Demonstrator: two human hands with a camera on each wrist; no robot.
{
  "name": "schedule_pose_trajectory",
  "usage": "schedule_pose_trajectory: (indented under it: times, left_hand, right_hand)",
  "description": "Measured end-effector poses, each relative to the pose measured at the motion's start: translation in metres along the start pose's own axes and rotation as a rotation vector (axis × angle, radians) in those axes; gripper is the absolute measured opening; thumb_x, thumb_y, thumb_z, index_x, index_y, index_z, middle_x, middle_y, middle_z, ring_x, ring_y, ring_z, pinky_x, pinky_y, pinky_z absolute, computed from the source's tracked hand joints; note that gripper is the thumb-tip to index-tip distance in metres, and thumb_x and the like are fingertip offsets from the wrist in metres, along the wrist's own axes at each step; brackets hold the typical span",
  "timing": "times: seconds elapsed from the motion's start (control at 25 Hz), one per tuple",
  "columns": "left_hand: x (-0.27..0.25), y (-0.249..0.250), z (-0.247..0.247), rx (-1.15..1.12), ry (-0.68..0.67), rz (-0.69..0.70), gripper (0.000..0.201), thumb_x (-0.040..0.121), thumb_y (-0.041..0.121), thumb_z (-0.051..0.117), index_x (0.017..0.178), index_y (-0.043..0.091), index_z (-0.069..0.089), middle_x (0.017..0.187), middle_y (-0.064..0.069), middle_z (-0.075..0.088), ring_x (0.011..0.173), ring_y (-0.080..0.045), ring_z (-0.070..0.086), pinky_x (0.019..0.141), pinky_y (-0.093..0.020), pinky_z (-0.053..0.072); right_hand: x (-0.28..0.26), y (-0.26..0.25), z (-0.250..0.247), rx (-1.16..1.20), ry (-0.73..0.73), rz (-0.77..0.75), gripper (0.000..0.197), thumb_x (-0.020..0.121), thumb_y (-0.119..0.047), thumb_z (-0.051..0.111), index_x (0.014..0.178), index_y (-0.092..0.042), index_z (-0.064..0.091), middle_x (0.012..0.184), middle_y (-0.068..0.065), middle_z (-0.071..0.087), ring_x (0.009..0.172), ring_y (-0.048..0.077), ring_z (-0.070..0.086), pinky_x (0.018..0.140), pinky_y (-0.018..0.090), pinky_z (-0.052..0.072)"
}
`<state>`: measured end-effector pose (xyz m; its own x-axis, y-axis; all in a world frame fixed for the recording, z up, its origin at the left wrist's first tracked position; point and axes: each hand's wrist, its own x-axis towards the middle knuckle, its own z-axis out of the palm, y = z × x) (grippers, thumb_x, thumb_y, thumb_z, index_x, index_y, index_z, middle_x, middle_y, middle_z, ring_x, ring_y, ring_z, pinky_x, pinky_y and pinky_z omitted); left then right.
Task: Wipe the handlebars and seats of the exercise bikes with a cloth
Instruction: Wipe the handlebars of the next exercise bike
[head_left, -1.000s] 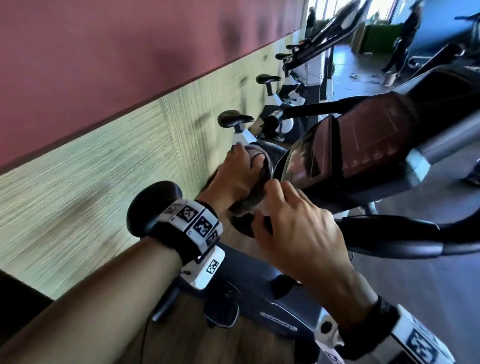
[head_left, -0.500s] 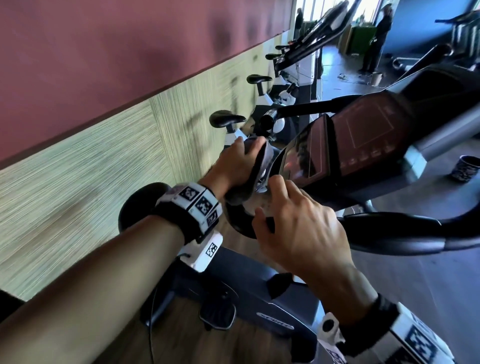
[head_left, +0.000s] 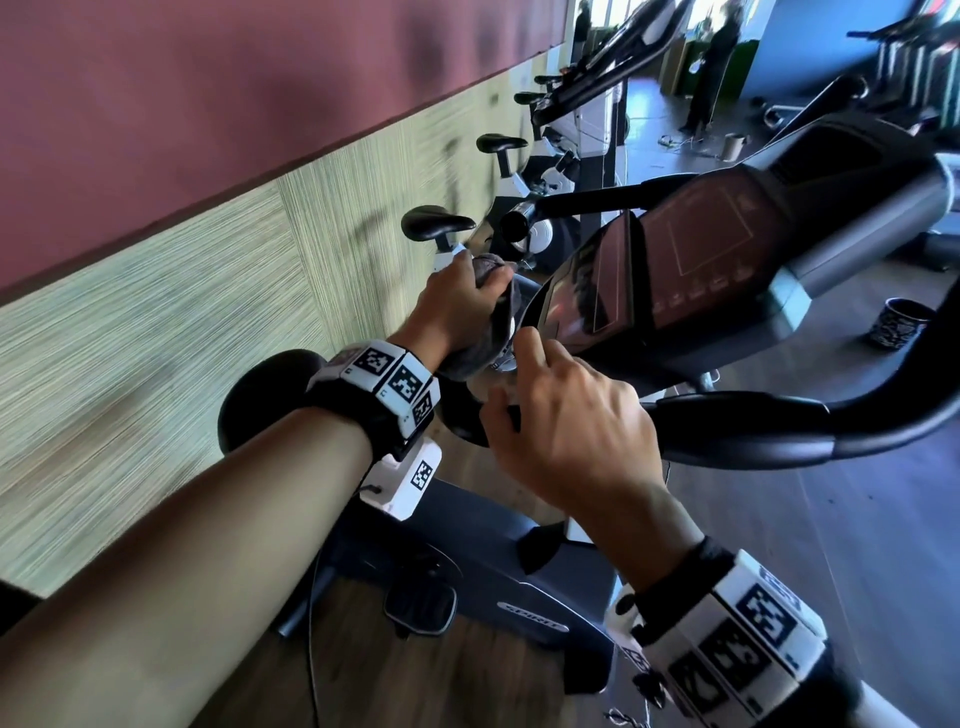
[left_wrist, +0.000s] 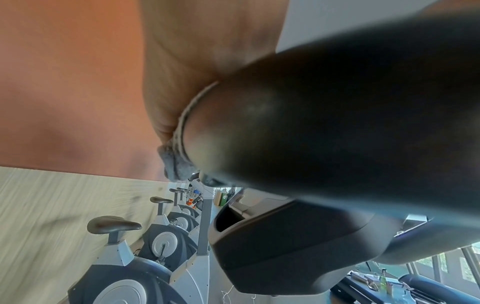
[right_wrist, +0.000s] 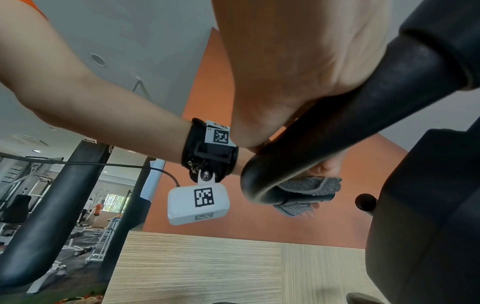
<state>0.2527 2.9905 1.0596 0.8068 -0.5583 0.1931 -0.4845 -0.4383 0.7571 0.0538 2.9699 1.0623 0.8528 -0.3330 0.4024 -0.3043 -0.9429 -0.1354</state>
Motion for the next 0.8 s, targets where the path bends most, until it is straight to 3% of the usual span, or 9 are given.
schedule_pose_trajectory:
  times: [0.16,0.32,0.44,0.6,0.68,0.8]
  left_hand:
    - [-0.012,0.001,0.001,0.066,0.014,0.008,0.031,0.098,0.041,0.055,0.104,0.012,0.046,0.101,-0.011,0.064,0.1,-0.035,0.061,0.078,-0.035,0.041]
    - [-0.028,-0.005,0.003,0.158,0.059,0.015,0.037,0.095,0.04,0.061,0.113,0.009,0.05,0.1,-0.007,0.06,0.09,-0.026,0.053,0.075,-0.033,0.035]
    - [-0.023,0.001,0.0,0.156,0.026,0.013,0.041,0.097,0.041,0.061,0.115,0.006,0.053,0.102,-0.009,0.063,0.097,-0.03,0.06,0.076,-0.032,0.038]
    - [0.002,0.017,-0.002,0.126,-0.023,-0.001,0.048,0.1,0.042,0.058,0.124,0.001,0.052,0.123,-0.02,0.065,0.115,-0.035,0.061,0.083,-0.031,0.044]
    - [0.002,0.018,-0.001,0.152,-0.026,-0.004,0.05,0.1,0.042,0.057,0.127,0.001,0.049,0.124,-0.021,0.064,0.114,-0.037,0.061,0.088,-0.036,0.047]
    - [-0.013,0.007,-0.002,0.175,-0.016,-0.016,0.045,0.098,0.039,0.057,0.124,0.004,0.05,0.116,-0.017,0.066,0.106,-0.036,0.062,0.085,-0.038,0.049]
  right_hand:
    - [-0.001,0.002,0.001,0.024,0.03,-0.032,0.026,0.098,-0.039,0.046,0.109,-0.016,0.048,0.098,0.004,0.063,0.085,0.029,0.067,0.049,0.033,0.015]
    - [-0.006,0.002,0.002,0.05,0.054,-0.061,0.023,0.096,-0.037,0.053,0.1,-0.014,0.053,0.087,0.004,0.063,0.076,0.026,0.067,0.047,0.024,0.005]
    - [-0.007,0.005,0.005,0.047,0.074,-0.071,0.023,0.097,-0.038,0.05,0.103,-0.015,0.053,0.091,0.003,0.063,0.081,0.026,0.066,0.047,0.029,0.015]
    - [-0.006,0.006,0.005,0.053,0.077,-0.06,0.026,0.099,-0.04,0.048,0.105,-0.015,0.054,0.093,0.003,0.064,0.085,0.026,0.067,0.053,0.03,0.025]
    - [-0.007,0.007,0.006,0.055,0.094,-0.061,0.024,0.098,-0.039,0.051,0.102,-0.016,0.054,0.09,0.002,0.064,0.082,0.025,0.067,0.053,0.029,0.024]
    - [-0.008,0.009,0.008,0.062,0.117,-0.075,0.023,0.096,-0.038,0.053,0.101,-0.016,0.055,0.088,0.001,0.063,0.079,0.025,0.066,0.052,0.028,0.024]
